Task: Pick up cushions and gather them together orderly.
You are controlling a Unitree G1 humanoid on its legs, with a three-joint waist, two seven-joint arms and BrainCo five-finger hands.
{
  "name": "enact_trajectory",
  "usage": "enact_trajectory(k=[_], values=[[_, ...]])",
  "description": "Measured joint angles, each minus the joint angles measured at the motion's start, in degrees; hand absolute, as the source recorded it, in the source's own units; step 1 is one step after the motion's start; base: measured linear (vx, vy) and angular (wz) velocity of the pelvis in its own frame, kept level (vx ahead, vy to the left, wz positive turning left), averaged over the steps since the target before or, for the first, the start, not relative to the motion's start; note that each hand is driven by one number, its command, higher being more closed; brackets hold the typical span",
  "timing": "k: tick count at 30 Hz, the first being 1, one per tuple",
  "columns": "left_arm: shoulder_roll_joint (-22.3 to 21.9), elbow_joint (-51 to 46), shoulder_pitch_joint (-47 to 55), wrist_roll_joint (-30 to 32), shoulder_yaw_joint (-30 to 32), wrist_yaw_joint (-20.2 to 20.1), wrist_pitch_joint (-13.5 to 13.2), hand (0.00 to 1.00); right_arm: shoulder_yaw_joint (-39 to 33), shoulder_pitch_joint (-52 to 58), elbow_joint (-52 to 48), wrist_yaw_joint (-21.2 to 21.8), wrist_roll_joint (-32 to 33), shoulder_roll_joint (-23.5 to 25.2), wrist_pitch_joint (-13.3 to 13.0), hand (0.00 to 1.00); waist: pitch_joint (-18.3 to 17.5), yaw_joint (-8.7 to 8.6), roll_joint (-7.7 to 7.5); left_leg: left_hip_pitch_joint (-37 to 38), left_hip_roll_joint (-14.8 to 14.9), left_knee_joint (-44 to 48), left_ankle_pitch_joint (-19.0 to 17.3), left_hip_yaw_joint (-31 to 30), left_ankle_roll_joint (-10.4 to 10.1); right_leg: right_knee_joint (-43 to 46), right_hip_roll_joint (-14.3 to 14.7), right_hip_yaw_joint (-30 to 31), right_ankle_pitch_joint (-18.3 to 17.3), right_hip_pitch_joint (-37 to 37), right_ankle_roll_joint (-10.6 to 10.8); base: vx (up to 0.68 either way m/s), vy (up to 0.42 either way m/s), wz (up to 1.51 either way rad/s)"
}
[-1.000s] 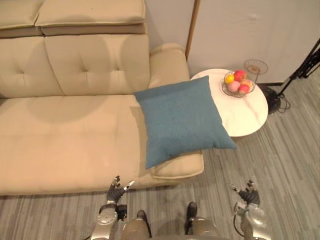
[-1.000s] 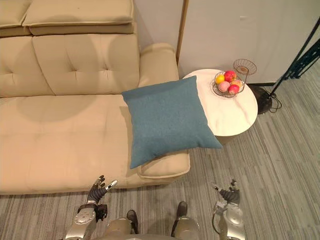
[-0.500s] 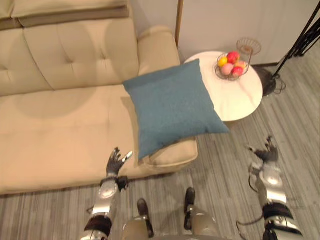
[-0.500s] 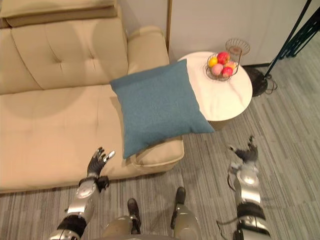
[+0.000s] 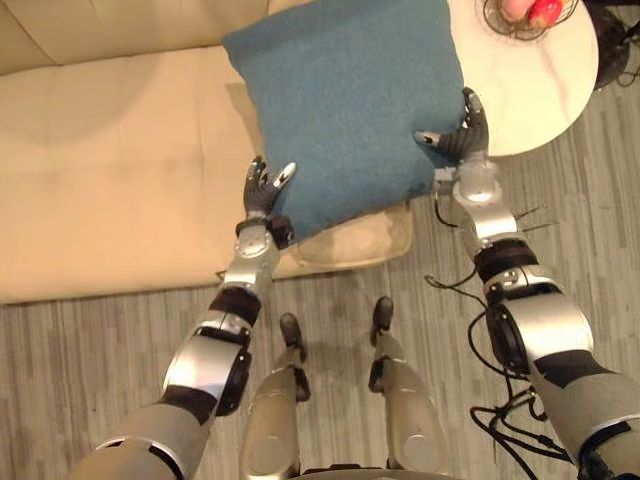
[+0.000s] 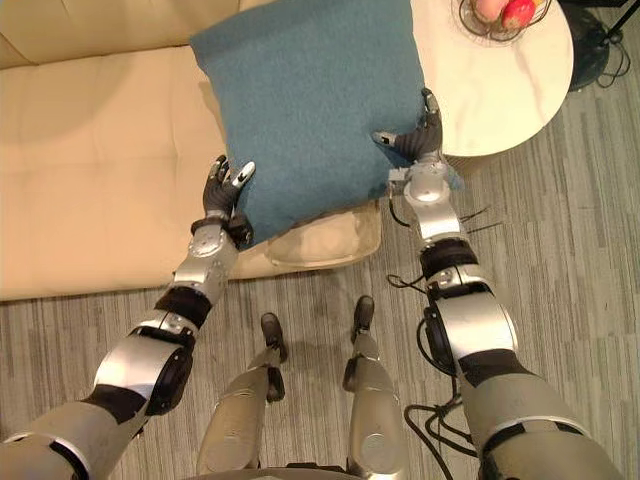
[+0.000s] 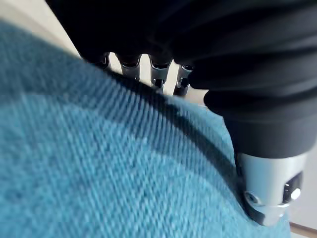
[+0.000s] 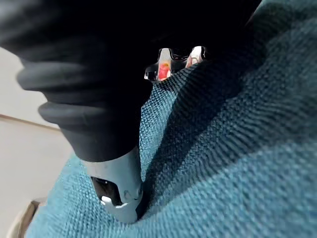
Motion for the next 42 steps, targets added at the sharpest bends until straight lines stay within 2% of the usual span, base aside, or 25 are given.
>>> enact_trajectory(k=[8, 12, 19, 23, 25, 27, 30, 32, 34, 36, 37, 38, 39, 40, 41, 42], values=[[2.9, -3.4, -0.9, -1.2, -0.6, 1.1, 0.0, 1.00, 7.2, -0.7, -4.0, 0.2, -2.1, -2.1, 0.1, 1.00, 1.6, -0.81, 1.01, -0.2, 0.4, -0.1, 0.1, 0.2, -0.1, -0.2, 0.6, 0.8, 0.0, -0.4, 0.0, 0.01, -0.006, -0.03], [4.9, -12.6, 1.1, -1.1, -1.3, 1.9, 0.0, 1.00, 7.5, 5.5, -14.5, 0.2, -2.0, -3.3, -0.8, 1.00, 1.6, -0.71, 1.00, 0.9, 0.5, -1.0, 0.1, 0.7, -0.1, -0.9, 1.0, 1.9, 0.2, -0.1, -0.3, 0.05, -0.014, -0.12], [5.9, -35.0, 17.7, 2.0, -4.2, 2.6, -0.6, 1.00, 7.5, 27.8, -35.9, 0.2, -1.4, -2.8, -1.6, 1.00, 1.4, -0.96, 0.97, 6.0, 0.5, -2.1, -1.0, 0.3, -1.2, -3.3, 1.4, 2.5, 0.1, 5.6, -0.2, 0.08, 0.003, -0.04], [5.8, -47.0, 33.5, 4.7, -5.2, 2.9, -1.1, 1.00, 7.7, 41.9, -49.1, 0.5, -1.3, 0.5, -1.7, 1.00, 1.2, -0.80, 0.95, 9.7, 1.0, -2.1, -1.8, -0.1, -1.7, -4.5, 1.9, 2.2, -0.3, 10.2, 0.3, 0.05, -0.016, 0.03], [4.8, -50.6, 40.8, 5.1, -5.6, 2.7, -1.1, 1.00, 8.3, 48.0, -53.6, 1.4, -1.3, 1.8, -2.2, 1.00, -1.1, -0.67, 1.02, 10.8, 1.2, -2.3, -2.2, -0.5, -1.6, -5.0, 2.1, 1.9, -0.9, 11.7, 0.9, 0.04, -0.014, 0.10], [3.3, -55.0, 50.3, 5.2, -5.7, 2.1, -1.1, 1.00, 9.5, 54.4, -56.8, 3.4, -1.3, 3.4, -2.9, 1.00, -5.8, -0.42, 1.00, 11.7, 1.2, -3.5, -2.2, -0.6, -1.6, -5.0, 2.2, 1.8, -1.5, 12.2, 0.9, 0.07, -0.009, 0.04], [2.0, -60.7, 60.4, 5.2, -5.6, 1.0, -1.2, 1.00, 10.7, 61.7, -61.5, 5.8, -0.8, 4.6, -4.0, 1.00, -9.2, 0.97, 0.84, 15.3, 1.2, -4.5, -2.4, 0.4, -1.8, -5.0, 2.4, 2.5, -1.9, 14.7, 1.3, 0.05, 0.006, -0.12], [1.9, -64.0, 65.0, 5.2, -4.9, 0.9, -2.2, 1.00, 12.1, 63.6, -63.5, 6.7, -0.7, 5.5, -4.6, 1.00, -11.3, 2.13, 0.46, 17.1, 1.0, -5.2, -2.5, 2.3, -1.8, -4.8, 2.4, 4.3, -1.9, 15.1, 1.4, 0.00, 0.020, -0.41], [1.9, -66.3, 67.5, 5.2, -4.7, 0.9, -3.4, 1.00, 13.1, 64.0, -64.5, 6.9, 0.0, 5.5, -5.9, 1.00, -11.8, 2.69, 0.27, 18.2, 0.8, -4.9, -3.1, 3.6, -1.7, -3.7, 2.2, 5.9, -2.0, 15.0, 1.7, -0.05, 0.029, -0.36], [1.7, -66.7, 67.6, 5.9, -4.7, 0.9, -4.0, 1.00, 13.2, 63.8, -64.5, 6.9, 0.7, 5.5, -6.6, 1.00, -11.8, 2.69, 0.20, 16.9, 0.7, -1.8, -4.5, 3.6, -1.2, 0.2, 1.6, 6.7, -3.0, 13.5, 3.2, -0.12, 0.053, -0.07], [1.7, -66.6, 67.0, 6.1, -4.7, 0.7, -3.9, 1.00, 13.2, 63.7, -64.4, 6.9, 0.7, 5.2, -6.6, 1.00, -12.1, 2.43, 0.60, 14.6, 1.5, 1.4, -5.2, 3.1, 0.2, 1.8, 1.7, 7.5, -1.3, 12.2, 6.4, -0.13, 0.050, 0.01], [1.8, -66.5, 66.6, 6.5, -4.7, 0.6, -4.0, 1.00, 13.1, 63.7, -64.4, 6.9, 0.7, 5.2, -6.7, 1.00, -12.2, 2.31, 0.93, 13.4, 2.7, 2.7, -5.8, 2.7, 0.9, 5.0, 2.0, 8.6, -3.4, 11.2, 8.1, -0.11, 0.018, 0.21], [1.9, -65.9, 65.7, 6.8, -4.7, 0.2, -3.9, 1.00, 13.0, 63.8, -64.4, 6.9, 0.7, 5.2, -6.7, 1.00, -12.1, 1.74, 1.04, 12.3, 2.9, 3.9, -5.7, 1.4, 1.0, 11.8, 1.9, 9.5, -7.6, 9.7, 6.7, -0.08, -0.022, 1.09], [1.9, -63.8, 63.9, 7.5, -4.8, -0.4, -3.7, 1.00, 12.6, 64.9, -63.7, 6.8, 0.7, 5.2, -6.8, 1.00, -12.2, 0.62, 0.65, 11.2, 2.2, 6.0, -5.1, -3.4, 0.9, 26.8, 1.4, 10.3, -16.5, 9.2, 4.7, -0.04, -0.047, 1.36], [2.0, -63.5, 64.0, 7.6, -4.7, -0.4, -3.7, 1.00, 12.6, 65.1, -63.2, 6.8, 0.7, 5.2, -6.9, 1.00, -12.4, 0.75, 0.18, 11.0, 1.6, 6.2, -4.6, -5.0, 0.8, 29.2, 1.3, 10.6, -18.6, 10.1, 5.5, -0.05, -0.101, 1.74], [2.2, -63.3, 64.1, 7.6, -4.7, -0.4, -3.6, 1.00, 12.6, 65.1, -62.4, 6.8, 0.6, 5.3, -7.4, 1.00, -12.6, 1.17, -0.24, 9.9, 0.6, 6.4, -3.5, -8.0, 0.7, 29.5, 1.2, 11.5, -21.4, 11.9, 5.1, -0.04, -0.128, 1.13]])
